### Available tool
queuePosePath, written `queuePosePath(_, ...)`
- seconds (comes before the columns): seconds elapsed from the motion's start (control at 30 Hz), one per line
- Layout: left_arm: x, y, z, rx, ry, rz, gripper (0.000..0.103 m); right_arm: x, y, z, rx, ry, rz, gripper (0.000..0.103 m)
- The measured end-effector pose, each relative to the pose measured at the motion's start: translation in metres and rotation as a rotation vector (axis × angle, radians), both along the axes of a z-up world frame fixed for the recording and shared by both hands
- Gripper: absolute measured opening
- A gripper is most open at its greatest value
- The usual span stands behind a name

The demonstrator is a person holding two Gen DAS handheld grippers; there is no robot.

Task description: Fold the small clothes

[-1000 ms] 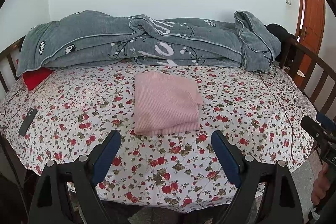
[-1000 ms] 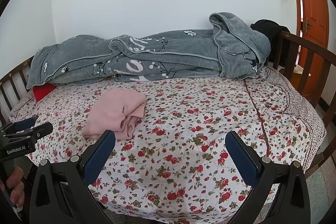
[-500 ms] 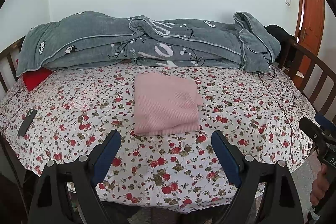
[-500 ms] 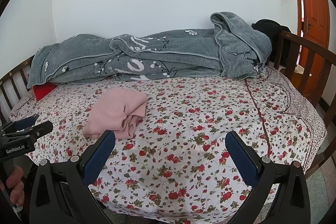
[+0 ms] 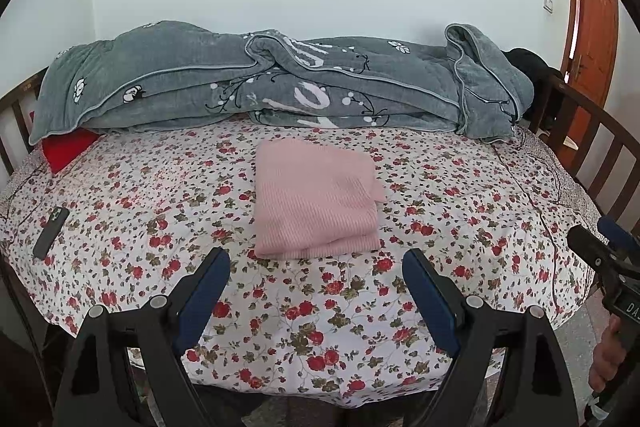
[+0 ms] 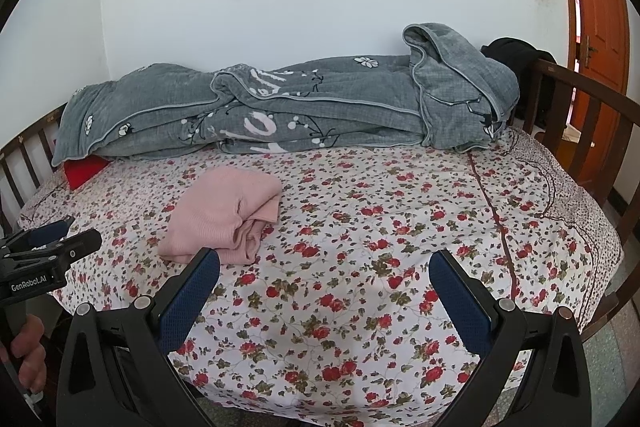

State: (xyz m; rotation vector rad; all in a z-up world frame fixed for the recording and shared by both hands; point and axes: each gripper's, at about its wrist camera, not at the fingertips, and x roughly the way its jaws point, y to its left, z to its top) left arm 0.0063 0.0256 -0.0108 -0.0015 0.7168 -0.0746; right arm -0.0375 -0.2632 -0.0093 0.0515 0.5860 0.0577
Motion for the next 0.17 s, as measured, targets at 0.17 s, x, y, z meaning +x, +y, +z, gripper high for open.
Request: queuePosePath(0.17,0.0000,-0.0012,-0.0002,0.002,0.001,-0.003,0.088,0.0022,0.0010,-0.0017,-0.013,0.001,0.004,0.102)
